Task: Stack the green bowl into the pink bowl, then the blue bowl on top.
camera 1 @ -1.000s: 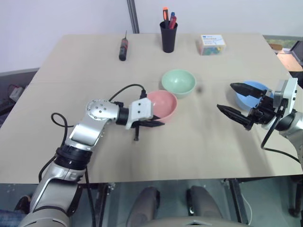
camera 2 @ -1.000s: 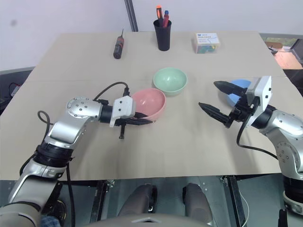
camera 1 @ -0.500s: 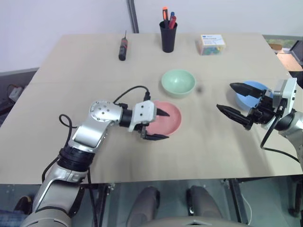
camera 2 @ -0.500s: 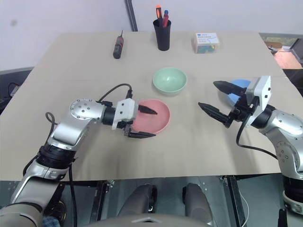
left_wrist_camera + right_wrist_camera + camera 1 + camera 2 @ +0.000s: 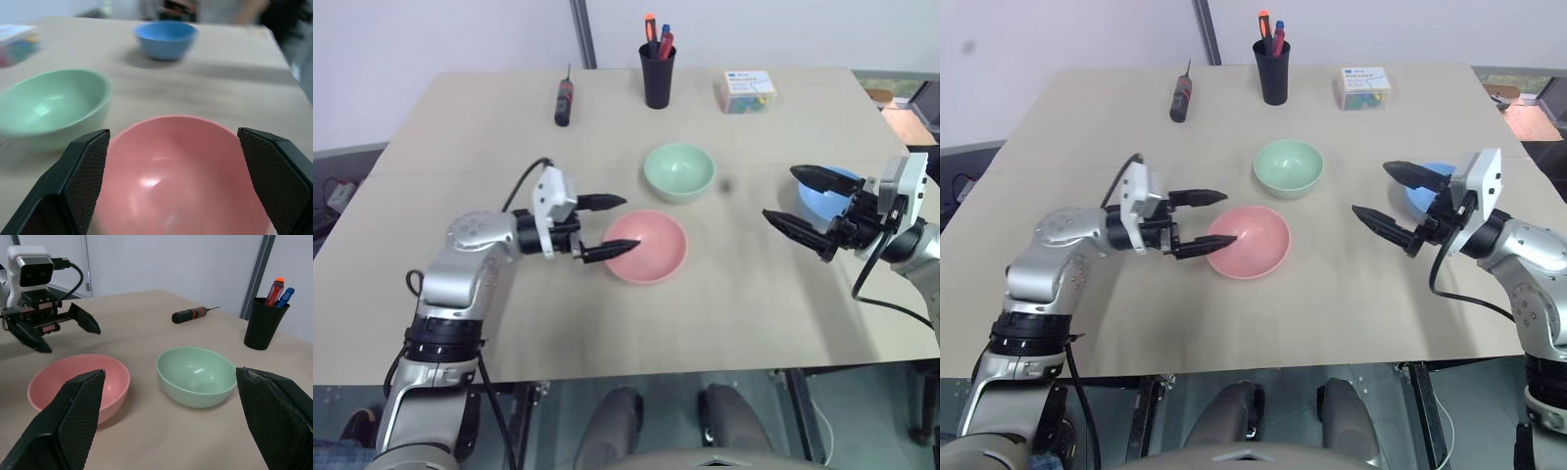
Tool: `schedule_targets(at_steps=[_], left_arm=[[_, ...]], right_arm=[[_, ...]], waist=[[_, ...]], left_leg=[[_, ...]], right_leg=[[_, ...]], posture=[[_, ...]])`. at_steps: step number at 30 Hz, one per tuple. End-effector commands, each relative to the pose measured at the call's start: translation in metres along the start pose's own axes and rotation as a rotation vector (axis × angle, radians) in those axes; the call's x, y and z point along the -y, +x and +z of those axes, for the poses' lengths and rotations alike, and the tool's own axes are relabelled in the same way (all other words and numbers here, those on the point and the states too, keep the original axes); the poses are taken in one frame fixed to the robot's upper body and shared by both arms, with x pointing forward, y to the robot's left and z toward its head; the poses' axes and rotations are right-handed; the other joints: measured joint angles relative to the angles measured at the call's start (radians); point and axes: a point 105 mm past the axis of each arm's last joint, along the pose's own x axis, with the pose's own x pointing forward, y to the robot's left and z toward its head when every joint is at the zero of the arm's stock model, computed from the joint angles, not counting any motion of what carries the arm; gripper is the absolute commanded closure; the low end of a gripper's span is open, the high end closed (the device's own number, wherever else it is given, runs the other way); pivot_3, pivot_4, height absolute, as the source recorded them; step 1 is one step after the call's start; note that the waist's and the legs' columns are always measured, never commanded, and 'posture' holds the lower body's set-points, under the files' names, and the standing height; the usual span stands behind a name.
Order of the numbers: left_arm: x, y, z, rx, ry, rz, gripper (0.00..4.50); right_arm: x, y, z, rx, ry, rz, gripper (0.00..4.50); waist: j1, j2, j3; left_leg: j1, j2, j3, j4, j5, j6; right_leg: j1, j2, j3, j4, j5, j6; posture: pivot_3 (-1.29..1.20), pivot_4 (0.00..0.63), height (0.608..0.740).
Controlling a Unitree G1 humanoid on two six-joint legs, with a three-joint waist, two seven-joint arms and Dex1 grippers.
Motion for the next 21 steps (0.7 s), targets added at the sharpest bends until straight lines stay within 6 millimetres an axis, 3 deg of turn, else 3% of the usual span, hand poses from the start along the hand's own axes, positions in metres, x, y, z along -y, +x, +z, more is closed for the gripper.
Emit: schedule_targets(at_steps=[1, 5, 12, 21], left_arm=[[-0.010, -0.025, 0.029, 0.081, 0.008, 0.095, 0.08], [-0.015, -0.053, 0.040, 0.104, 0.024, 0.190, 0.08], [-0.008, -0.080, 0.049, 0.174, 0.030, 0.254, 0.08], [0.014, -0.098, 0.029, 0.153, -0.020, 0.262, 0.08]], right_arm=[[0.015, 0.011, 0.000, -0.026, -0.031, -0.041, 0.00], [0.033, 0.030, -0.005, -0.079, -0.038, -0.055, 0.00], [0.032, 0.074, -0.007, -0.140, -0.091, 0.078, 0.00], [0.027, 0.128, -0.031, -0.263, -0.115, 0.180, 0.00]], waist=[[0.001, 0.000, 0.000], [0.001, 0.000, 0.000], [0.004, 0.001, 0.000], [-0.002, 0.001, 0.001]], left_leg=[[0.000, 0.000, 0.000, 0.000, 0.000, 0.000], [0.000, 0.000, 0.000, 0.000, 0.001, -0.002], [-0.001, 0.000, 0.002, -0.002, 0.001, -0.003], [-0.001, 0.000, 0.001, -0.003, 0.001, -0.003]], right_leg=[[0.000, 0.000, 0.000, 0.000, 0.000, 0.000], [-0.001, -0.001, 0.000, 0.000, 0.000, 0.000], [-0.002, -0.001, 0.001, -0.001, 0.000, 0.000], [-0.003, -0.007, 0.000, -0.001, 0.000, 0.000]], posture=[[0.00, 0.150, 0.740], [0.00, 0.150, 0.740], [0.00, 0.150, 0.740], [0.00, 0.150, 0.740]])
